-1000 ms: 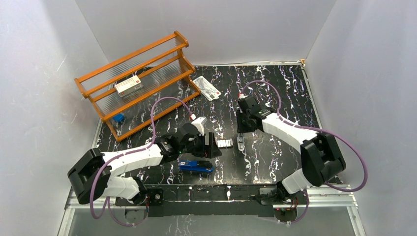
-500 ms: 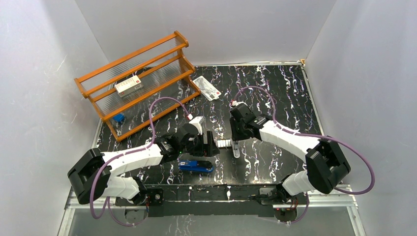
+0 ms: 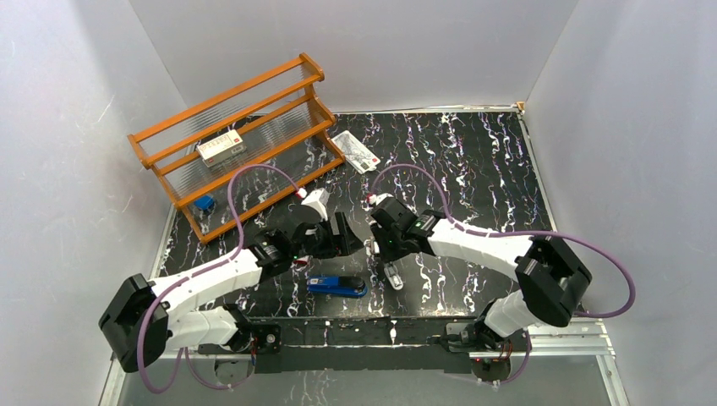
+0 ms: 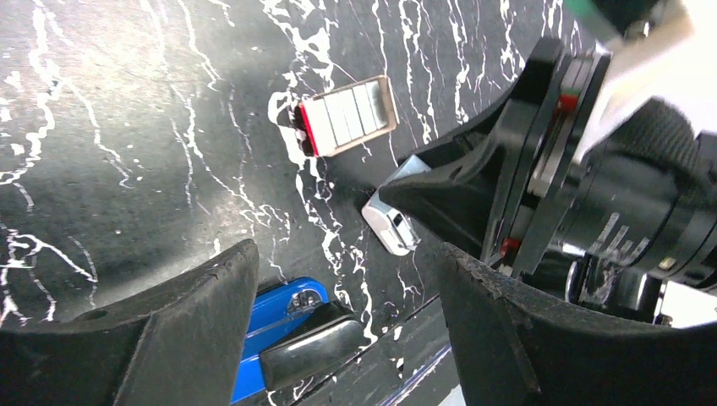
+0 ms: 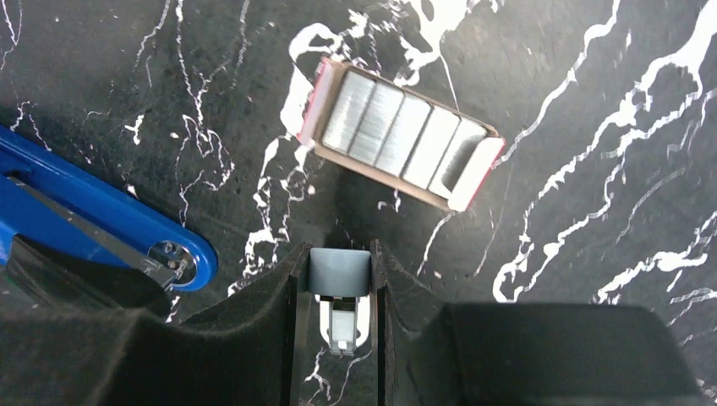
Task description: Load the staples into the stapler
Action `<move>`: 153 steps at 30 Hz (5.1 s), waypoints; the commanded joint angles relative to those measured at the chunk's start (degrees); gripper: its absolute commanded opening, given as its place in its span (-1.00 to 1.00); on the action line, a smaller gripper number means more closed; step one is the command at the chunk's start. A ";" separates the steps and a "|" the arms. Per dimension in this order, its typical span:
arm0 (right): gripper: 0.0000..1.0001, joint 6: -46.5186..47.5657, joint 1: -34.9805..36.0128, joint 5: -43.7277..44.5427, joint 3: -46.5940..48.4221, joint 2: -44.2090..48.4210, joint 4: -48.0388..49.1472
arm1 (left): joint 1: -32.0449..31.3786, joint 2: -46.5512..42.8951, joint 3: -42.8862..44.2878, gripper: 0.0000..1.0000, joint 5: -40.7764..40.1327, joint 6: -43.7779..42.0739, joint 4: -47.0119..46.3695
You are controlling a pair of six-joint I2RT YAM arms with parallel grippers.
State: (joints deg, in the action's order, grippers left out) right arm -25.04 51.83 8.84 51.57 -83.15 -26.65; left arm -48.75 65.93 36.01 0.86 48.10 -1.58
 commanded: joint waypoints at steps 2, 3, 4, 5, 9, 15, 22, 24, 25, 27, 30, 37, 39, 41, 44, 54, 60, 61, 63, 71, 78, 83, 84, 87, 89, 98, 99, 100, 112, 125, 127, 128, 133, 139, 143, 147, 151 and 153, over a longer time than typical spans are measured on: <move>-0.32 4.89 2.65 -1.63 2.12 -2.01 4.20 | 2.81 -3.43 -1.79 0.41 2.29 1.55 1.24; -0.32 5.68 3.01 -1.71 2.04 -2.09 4.98 | 2.99 -3.70 -1.88 0.40 2.42 1.57 2.55; -0.32 6.42 3.24 -1.76 1.92 -2.12 5.81 | 3.15 -3.92 -1.93 0.39 2.41 1.68 3.33; -0.32 7.20 3.41 -1.89 1.76 -2.10 6.49 | 3.31 -4.23 -1.98 0.39 2.33 1.65 3.68; -0.26 9.53 3.89 -2.20 1.77 -1.48 7.70 | 3.84 -5.46 -2.74 0.39 2.27 2.06 4.14; -0.18 9.83 3.89 -1.95 1.00 1.34 7.68 | 4.10 -5.26 -2.75 0.39 2.36 2.02 4.13; -0.17 10.82 4.10 -3.77 -1.96 3.36 9.69 | 4.19 -3.11 -0.75 0.39 4.12 1.39 4.13; -0.11 10.39 4.08 -2.56 -2.09 3.54 9.60 | 4.19 -2.48 0.08 0.39 4.80 1.11 4.41; -0.08 9.88 4.07 -1.85 -2.13 3.87 9.56 | 4.19 -2.21 0.43 0.40 4.83 1.02 4.48; 0.07 8.84 4.10 -0.78 -2.22 5.05 9.95 | 4.28 -1.69 1.05 0.42 4.79 0.95 4.72; 0.33 7.92 4.10 -0.39 -2.50 7.57 10.74 | 4.35 -0.81 1.55 0.50 5.34 1.29 4.08; 0.45 1.67 3.91 3.95 -3.76 12.50 9.06 | 4.44 3.66 4.34 0.53 8.15 -0.57 3.26; 0.45 -3.63 3.66 5.12 -5.54 14.41 7.65 | 4.45 5.40 5.64 0.52 9.60 -2.10 2.95; 0.43 -9.10 3.34 4.22 -6.44 16.92 5.87 | 4.46 6.92 7.11 0.52 10.70 -2.93 2.42; 0.40 -17.59 3.07 4.04 -6.99 21.35 2.42 | 4.45 9.68 8.71 0.51 14.55 -3.36 -0.39; -0.19 -34.71 2.09 -4.34 -21.65 29.97 6.90 | 4.44 17.17 10.73 0.50 20.22 -4.93 -4.14; -0.06 -37.02 1.39 -8.38 -26.51 28.32 8.89 | 4.39 18.55 9.78 0.62 21.04 -6.15 -5.90; -0.03 -37.18 1.27 -9.35 -27.05 27.34 9.95 | 4.45 19.06 9.92 0.62 21.29 -6.17 -5.96; 0.02 -37.27 1.19 -11.00 -27.97 25.81 12.66 | 4.45 19.98 10.28 0.62 22.02 -6.39 -5.95; 0.06 -37.27 0.64 -9.32 -29.15 20.68 17.89 | 4.45 20.99 10.42 0.63 21.94 -6.94 -5.87; -0.01 -32.04 -1.17 -4.91 -26.54 16.43 16.10 | 4.46 20.00 7.32 0.62 21.87 -6.98 -7.89; -0.13 -27.90 -3.43 -4.71 -25.17 14.39 16.40 | 4.45 17.92 6.81 0.58 17.90 -7.31 -5.79; -0.13 -27.01 -3.94 -4.63 -24.67 13.96 16.19 | 4.41 16.91 6.07 0.58 16.17 -7.05 -5.75; -0.13 -24.33 -4.77 -4.95 -23.40 12.87 16.19 | 4.45 14.45 4.66 0.59 11.61 -6.84 -5.13; -0.11 -22.63 -5.39 -5.46 -22.75 11.91 16.39 | 4.46 13.67 4.06 0.61 11.28 -6.81 -5.71; 0.03 -17.37 -14.34 -16.80 -25.17 19.32 18.29 | 4.46 13.11 3.80 0.62 11.94 -3.59 -4.51; 0.03 -17.45 -14.58 -16.88 -25.53 20.08 18.06 | 4.46 13.09 3.69 0.62 12.04 -3.34 -4.55; 0.04 -17.68 -14.94 -17.11 -25.95 20.68 17.98 | 4.46 13.08 3.65 0.59 12.20 -3.11 -4.69; -0.24 -17.96 -16.40 -18.83 -27.87 16.38 23.08 | 4.46 15.22 3.37 -0.04 14.87 -4.26 -6.01; -0.29 -16.16 -17.01 -22.87 -27.79 12.31 26.16 | 4.46 17.06 4.33 -0.31 21.16 -6.04 -8.28; -0.30 -15.97 -16.97 -23.40 -27.68 11.49 26.21 | 4.46 16.96 4.31 -0.33 21.40 -5.81 -8.51; -0.31 -15.86 -16.96 -23.66 -27.59 11.14 26.21 | 4.46 16.95 4.40 -0.34 21.37 -5.70 -8.52; -0.34 -15.57 -16.94 -23.99 -26.86 9.21 26.02 | 4.45 17.72 4.61 -0.45 19.87 -5.26 -7.56; -0.39 -15.66 -17.00 -22.93 -26.44 8.28 25.62 | 4.46 18.59 5.97 -0.53 18.90 -5.84 -5.34; -0.39 -15.67 -17.03 -22.45 -26.52 7.75 25.37 | 4.33 19.49 7.37 -0.57 18.90 -6.52 -4.09; -0.40 -15.78 -17.01 -22.51 -26.61 6.80 25.68 | 3.18 20.81 10.27 -0.58 17.24 -7.62 -0.47; -0.41 -16.01 -16.99 -22.63 -26.62 6.29 25.90 | 1.70 21.81 12.27 -0.56 15.36 -8.14 1.22; -0.41 -16.09 -16.96 -22.73 -26.59 6.22 26.08 | 0.61 22.14 13.33 -0.55 13.02 -8.64 4.29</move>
State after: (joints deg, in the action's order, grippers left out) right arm -42.24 34.61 -16.69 25.17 -74.81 1.54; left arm -45.45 87.15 46.48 16.64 40.82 -2.85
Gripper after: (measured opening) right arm 0.295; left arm 0.226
